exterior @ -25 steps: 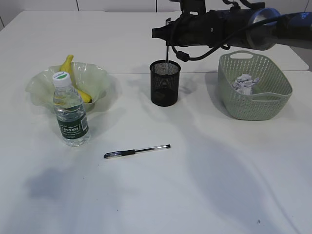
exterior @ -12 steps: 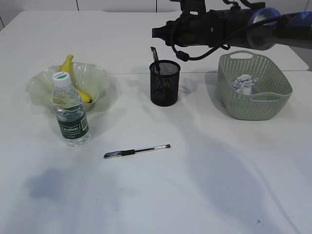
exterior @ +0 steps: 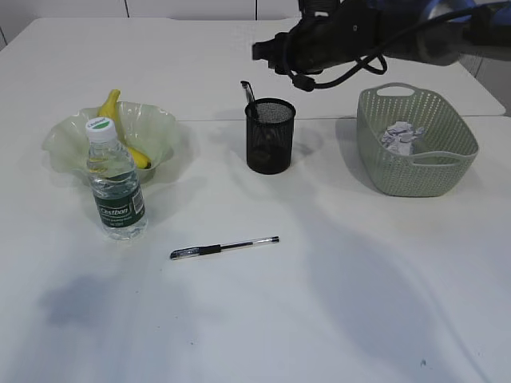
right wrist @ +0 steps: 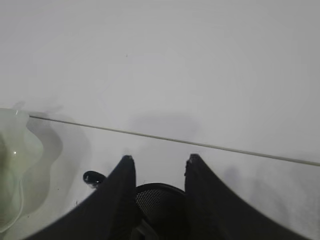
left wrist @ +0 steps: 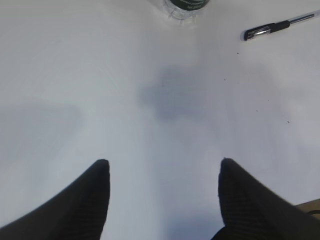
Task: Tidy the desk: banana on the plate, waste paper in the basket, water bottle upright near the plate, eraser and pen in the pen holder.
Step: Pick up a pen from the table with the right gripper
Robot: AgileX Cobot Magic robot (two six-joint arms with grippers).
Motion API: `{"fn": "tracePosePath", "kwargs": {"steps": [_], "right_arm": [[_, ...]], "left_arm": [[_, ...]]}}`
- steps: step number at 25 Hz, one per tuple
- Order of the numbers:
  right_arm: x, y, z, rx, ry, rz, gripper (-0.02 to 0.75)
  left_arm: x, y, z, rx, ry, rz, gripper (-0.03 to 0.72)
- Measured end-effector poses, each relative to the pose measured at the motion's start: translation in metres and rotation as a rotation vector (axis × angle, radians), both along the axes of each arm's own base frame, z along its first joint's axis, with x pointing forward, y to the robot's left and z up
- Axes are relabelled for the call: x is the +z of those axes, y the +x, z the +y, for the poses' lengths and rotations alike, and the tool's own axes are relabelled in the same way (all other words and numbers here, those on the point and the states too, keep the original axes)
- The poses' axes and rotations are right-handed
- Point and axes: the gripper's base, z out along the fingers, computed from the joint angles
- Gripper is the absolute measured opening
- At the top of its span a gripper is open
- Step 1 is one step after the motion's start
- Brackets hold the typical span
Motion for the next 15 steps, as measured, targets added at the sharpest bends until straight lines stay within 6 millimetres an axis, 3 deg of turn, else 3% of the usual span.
{"fn": "tracePosePath", "kwargs": {"steps": [8,15], "right_arm": [[0.052,-0.028,-0.008,0.041,-0.061,0.074,0.256],[0.093,-0.065,-0.013,0.216,-0.224,0.148,0.256]], "left_arm": [[0.000,0.000,0.000,0.000,0.002,0.000,0.482],[0.000,0.000,0.000,-0.001,0.003,0.000,0.482]]}}
